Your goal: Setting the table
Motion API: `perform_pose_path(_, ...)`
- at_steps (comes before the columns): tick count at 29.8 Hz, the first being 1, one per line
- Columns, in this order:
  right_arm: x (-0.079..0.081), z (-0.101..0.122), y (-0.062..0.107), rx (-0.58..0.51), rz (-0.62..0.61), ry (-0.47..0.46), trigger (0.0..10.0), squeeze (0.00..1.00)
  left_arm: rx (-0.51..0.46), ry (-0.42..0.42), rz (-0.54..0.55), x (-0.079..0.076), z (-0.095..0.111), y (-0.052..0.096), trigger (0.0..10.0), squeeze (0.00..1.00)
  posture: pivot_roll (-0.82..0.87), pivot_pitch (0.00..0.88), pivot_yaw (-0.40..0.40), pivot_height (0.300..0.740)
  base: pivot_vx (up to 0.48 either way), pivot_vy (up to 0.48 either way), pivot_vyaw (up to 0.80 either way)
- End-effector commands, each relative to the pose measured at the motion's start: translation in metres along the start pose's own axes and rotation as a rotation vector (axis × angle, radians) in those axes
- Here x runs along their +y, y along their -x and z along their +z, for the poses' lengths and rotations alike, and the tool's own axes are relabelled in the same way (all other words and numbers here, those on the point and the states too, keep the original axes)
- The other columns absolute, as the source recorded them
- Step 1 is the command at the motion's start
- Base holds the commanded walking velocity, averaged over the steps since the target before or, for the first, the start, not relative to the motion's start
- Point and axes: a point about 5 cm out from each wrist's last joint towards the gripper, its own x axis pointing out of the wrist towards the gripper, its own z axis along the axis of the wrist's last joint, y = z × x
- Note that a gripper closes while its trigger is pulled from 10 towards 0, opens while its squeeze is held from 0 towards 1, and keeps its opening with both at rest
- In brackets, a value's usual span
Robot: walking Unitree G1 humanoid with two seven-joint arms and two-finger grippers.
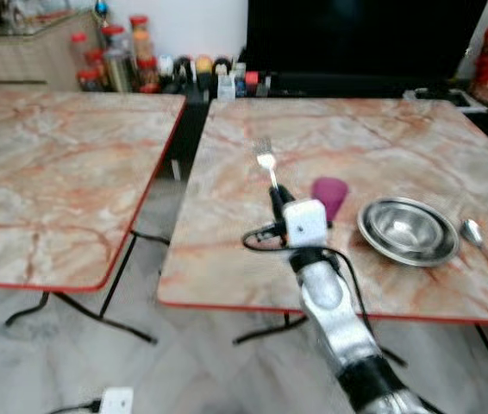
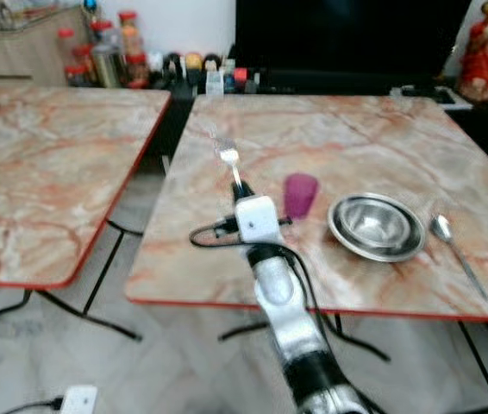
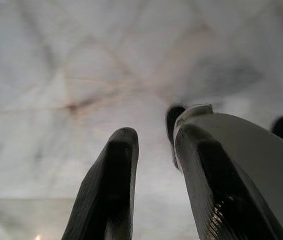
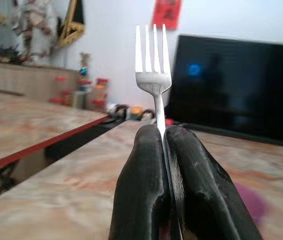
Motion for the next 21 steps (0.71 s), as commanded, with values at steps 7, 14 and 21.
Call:
perform_pose_path(7,0.0088,0.0067,-0.0041,-0.021,0.023,-0.010,10.0,0.00,-0.001,-0.014,0.019,0.0081,0.0005,-0.0003,10.0,0.00,-0.05,0.000,-0.004,0.740,0.000,-0.319,0.00)
perform_pose_path(14,0.0071,0.0030,-0.0027,-0.001,0.019,-0.001,10.0,0.00,0.002,-0.014,0.017,0.0075,-0.0003,-0.0002,10.0,0.00,-0.06,0.000,-0.004,0.740,0.000,-0.315,0.00)
perform_pose_path(21,0.0062,0.0026,-0.0030,0.000,0.017,0.003,10.0,0.00,-0.001,-0.010,0.015,0.0066,0.0012,-0.0005,10.0,0.00,-0.06,0.000,-0.004,0.740,0.000,-0.291,0.00)
